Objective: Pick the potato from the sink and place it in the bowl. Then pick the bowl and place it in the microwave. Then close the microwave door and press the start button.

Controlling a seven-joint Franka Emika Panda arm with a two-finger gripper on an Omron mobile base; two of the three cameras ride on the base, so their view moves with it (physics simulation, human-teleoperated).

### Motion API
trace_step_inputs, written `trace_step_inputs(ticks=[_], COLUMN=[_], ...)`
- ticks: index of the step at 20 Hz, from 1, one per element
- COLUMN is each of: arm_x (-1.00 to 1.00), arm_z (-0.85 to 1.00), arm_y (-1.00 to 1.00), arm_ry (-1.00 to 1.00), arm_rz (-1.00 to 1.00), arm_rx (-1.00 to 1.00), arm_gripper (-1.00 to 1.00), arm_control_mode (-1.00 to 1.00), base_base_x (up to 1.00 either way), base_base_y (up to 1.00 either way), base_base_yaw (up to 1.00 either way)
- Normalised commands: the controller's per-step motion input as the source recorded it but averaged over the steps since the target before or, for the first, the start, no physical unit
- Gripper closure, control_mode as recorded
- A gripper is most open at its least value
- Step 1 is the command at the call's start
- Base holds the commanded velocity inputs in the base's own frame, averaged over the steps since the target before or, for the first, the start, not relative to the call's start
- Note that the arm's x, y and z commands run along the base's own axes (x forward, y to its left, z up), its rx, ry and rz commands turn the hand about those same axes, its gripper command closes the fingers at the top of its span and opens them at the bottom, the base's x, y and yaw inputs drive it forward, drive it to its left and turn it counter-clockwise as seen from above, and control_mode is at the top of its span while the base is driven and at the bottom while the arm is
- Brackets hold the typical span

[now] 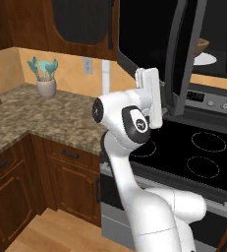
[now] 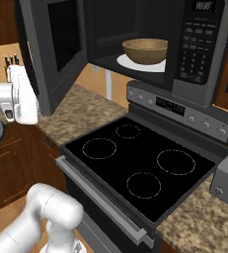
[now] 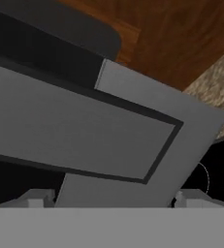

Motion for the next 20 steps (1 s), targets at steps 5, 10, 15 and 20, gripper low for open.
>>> trace_step_inputs(ticks=[5, 10, 15, 20], arm_x=[0.09, 0.23, 0.66, 0.54], arm_z=[0.88, 0.66, 0.01, 0.0], arm_y=[-0.46, -0.46, -0.54, -0.61], arm_ry=[-0.01, -0.01, -0.05, -0.24], arm_rz=[0.0, 0.0, 0.0, 0.0], arm_rx=[0.18, 0.15, 0.12, 0.15], arm_gripper=[-1.0, -1.0, -1.0, -1.0], arm_control_mode=[-1.0, -1.0, -1.0, -1.0], base_base_x=[0.0, 0.0, 0.0, 0.0], base_base_y=[0.0, 0.0, 0.0, 0.0], base_base_yaw=[0.0, 0.0, 0.0, 0.0])
